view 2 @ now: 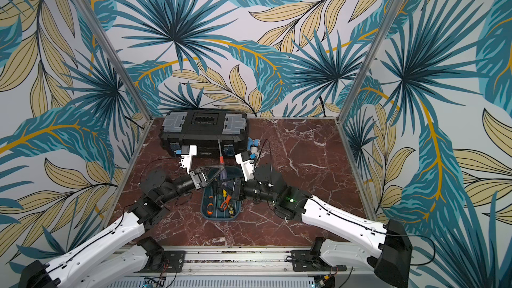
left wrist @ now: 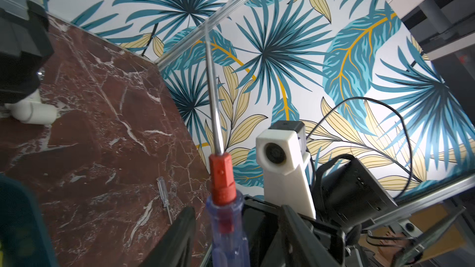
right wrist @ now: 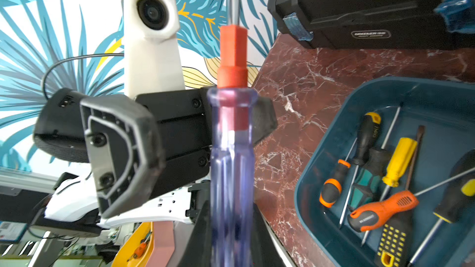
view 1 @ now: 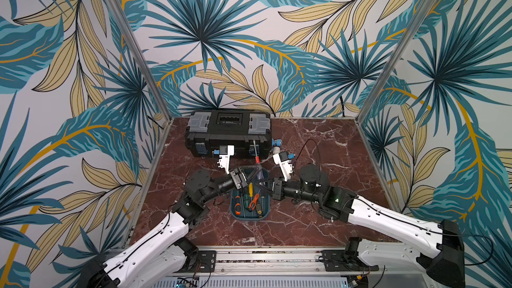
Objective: Put the screwdriver on the desktop into the storage box
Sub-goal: Place the screwdriver in the storage box.
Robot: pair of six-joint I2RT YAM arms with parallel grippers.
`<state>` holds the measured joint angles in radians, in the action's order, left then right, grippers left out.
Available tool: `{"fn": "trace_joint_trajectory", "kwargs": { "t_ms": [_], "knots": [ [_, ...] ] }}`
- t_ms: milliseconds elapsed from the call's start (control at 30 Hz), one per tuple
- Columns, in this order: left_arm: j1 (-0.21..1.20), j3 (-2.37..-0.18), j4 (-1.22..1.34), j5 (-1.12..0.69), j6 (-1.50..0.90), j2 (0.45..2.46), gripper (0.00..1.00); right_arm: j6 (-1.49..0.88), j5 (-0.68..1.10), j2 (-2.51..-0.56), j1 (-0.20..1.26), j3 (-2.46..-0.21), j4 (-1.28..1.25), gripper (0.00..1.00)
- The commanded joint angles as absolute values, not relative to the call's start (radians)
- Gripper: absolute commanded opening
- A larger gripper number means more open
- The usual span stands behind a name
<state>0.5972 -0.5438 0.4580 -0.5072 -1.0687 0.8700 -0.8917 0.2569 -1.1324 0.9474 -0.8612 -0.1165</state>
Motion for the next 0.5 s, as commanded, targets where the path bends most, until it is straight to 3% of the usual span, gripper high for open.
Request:
{"fn": "trace_joint_trajectory", "kwargs": {
  "t_ms": [0, 167, 367, 467],
  "knots": [
    [0.591, -0.534, 0.587, -0.596, -1.082, 0.884, 0.51, -0.955, 0.386, -1.129, 0.941, -0.837, -0.274, 0.0],
    [0.59, -0.552, 0.571, -0.598, -1.075, 0.899, 0.27, -0.966, 0.397, -1.123, 0.938, -0.826, -0.29, 0.0],
    [0.586, -0.548, 0.582, -0.589, -1.087, 0.897, 0.21, -0.964, 0.403, -1.123, 0.939, -0.819, -0.293, 0.0],
    [0.585, -0.551, 0.587, -0.582, -1.088, 0.89, 0.02, -0.966, 0.401, -1.129, 0.938, -0.818, -0.288, 0.0]
  ]
}}
